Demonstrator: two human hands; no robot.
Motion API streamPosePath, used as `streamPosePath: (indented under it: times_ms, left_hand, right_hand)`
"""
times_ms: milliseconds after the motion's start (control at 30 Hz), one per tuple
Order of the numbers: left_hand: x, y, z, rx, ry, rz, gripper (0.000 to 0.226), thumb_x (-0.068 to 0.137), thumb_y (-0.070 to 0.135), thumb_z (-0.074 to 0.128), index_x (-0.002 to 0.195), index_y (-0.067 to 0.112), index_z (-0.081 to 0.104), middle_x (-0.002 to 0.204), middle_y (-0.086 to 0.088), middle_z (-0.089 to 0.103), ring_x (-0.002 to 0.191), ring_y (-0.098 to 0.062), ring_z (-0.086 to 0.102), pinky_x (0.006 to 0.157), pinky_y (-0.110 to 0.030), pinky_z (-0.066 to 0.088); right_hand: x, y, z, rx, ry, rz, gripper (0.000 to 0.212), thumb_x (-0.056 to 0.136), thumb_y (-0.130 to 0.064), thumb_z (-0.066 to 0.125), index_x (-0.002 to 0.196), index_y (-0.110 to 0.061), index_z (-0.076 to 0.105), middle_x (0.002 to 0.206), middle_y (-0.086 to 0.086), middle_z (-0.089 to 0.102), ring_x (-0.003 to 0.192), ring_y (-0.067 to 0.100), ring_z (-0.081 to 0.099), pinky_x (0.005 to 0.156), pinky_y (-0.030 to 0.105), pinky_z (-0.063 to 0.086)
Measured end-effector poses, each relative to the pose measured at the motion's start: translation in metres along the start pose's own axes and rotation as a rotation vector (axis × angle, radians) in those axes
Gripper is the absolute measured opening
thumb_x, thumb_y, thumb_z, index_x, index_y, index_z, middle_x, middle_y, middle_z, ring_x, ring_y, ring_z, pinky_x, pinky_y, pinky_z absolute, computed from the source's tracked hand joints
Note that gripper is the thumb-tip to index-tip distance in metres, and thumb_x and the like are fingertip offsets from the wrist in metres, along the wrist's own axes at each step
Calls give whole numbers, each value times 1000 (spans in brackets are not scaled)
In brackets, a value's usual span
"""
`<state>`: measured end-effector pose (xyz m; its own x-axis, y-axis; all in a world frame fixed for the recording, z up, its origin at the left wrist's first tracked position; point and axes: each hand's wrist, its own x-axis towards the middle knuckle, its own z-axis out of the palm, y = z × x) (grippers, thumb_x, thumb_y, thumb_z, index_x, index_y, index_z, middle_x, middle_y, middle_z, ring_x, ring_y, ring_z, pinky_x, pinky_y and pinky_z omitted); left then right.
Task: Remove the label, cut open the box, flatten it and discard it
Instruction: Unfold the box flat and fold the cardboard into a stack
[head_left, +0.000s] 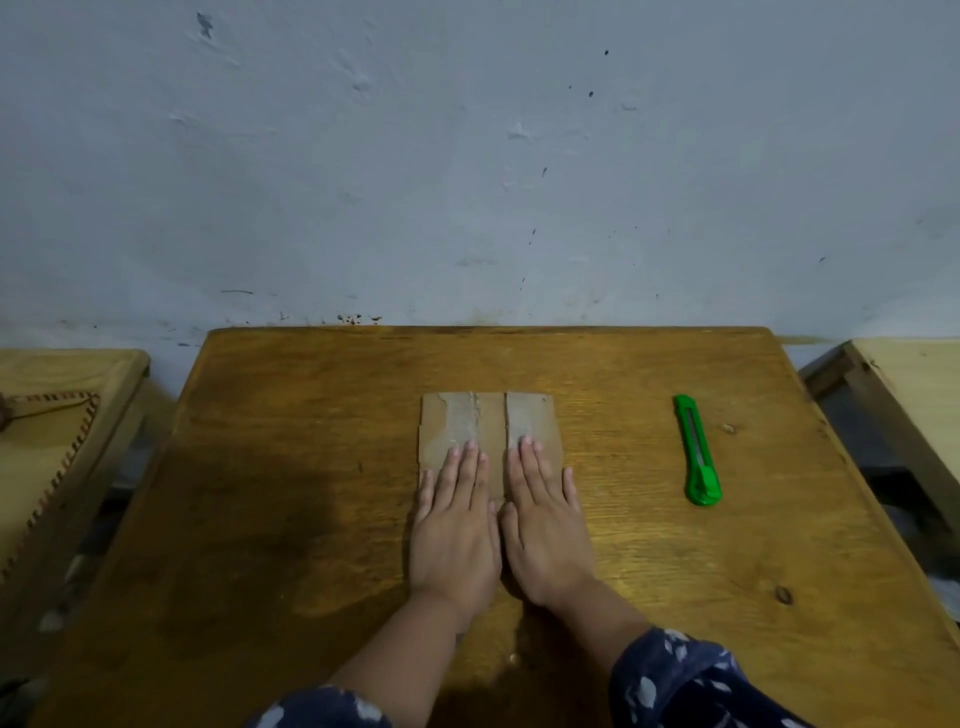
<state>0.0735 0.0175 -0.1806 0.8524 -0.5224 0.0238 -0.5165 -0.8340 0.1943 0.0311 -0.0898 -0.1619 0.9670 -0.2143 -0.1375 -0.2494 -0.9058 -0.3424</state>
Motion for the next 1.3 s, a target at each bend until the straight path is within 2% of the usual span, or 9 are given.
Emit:
streamPosePath:
  times_ms: [367,500,633,733,867,1000,1067,1167,1300]
  left_hand:
    - [1,-1,3,-11,15,-6,56,99,34,20,147,9,30,157,-7,24,146,-21,17,113,-42,15]
    - [0,-1,1,-31,-11,-3,60,100,35,4,147,9,31,156,-7,26,146,-22,19,113,-43,16]
    - [-2,-1,-3,-12,-32,5,64,94,37,-6,151,11,12,160,-5,7,148,-20,2,117,-41,1]
    - [-2,-4,-9,-28,-64,39,70,87,41,-16,150,12,-6,160,-3,-7,147,-17,-10,119,-39,-7]
    - [-11,-13,-26,-342,-94,88,57,99,43,1,151,18,1,161,4,3,147,-8,-2,121,-33,2]
    - [-41,-11,-35,-787,60,-8,49,103,28,25,150,21,13,159,2,19,145,-9,14,117,-25,15]
    - [-55,-10,-30,-757,62,-71,52,103,34,25,149,25,2,161,-2,9,147,-15,6,119,-33,11]
    - [-72,-17,-24,-483,-106,-182,56,97,52,8,149,36,-1,161,-8,-10,147,-25,-14,119,-46,-6]
    - [-96,-4,-27,-453,-193,-209,58,92,55,0,149,45,8,161,-9,-2,148,-23,-10,118,-43,-9]
  right_hand:
    - [1,2,0,14,-4,22,71,84,-44,-6,151,-21,-8,157,-7,-21,141,4,-27,117,35,-15]
    - [-1,-1,-1,64,27,37,71,83,-44,-5,151,-24,-6,156,-10,-18,142,2,-23,117,33,-15]
    - [-2,-2,-3,234,86,70,53,99,-31,10,150,-21,-1,159,-7,-2,144,1,-9,116,28,-13]
    - [-5,-8,-2,430,250,175,49,104,-23,22,152,-18,11,159,-4,13,141,-2,2,117,29,-6]
    - [-27,-20,2,452,337,291,49,103,-17,24,152,-19,18,160,1,12,147,11,1,119,40,-3]
    - [-67,-25,10,214,225,489,51,103,-36,13,152,-30,3,161,6,-8,147,21,-14,116,50,-11]
    - [-83,-27,14,180,172,538,52,102,-39,9,151,-34,-4,160,8,-10,146,24,-17,115,53,-13]
    - [-100,-36,19,164,117,558,51,102,-39,9,150,-35,-7,161,7,-10,146,23,-17,113,56,-13]
    - [-126,-34,16,311,138,520,50,103,-36,13,152,-34,3,161,4,-2,148,20,-11,113,52,-13]
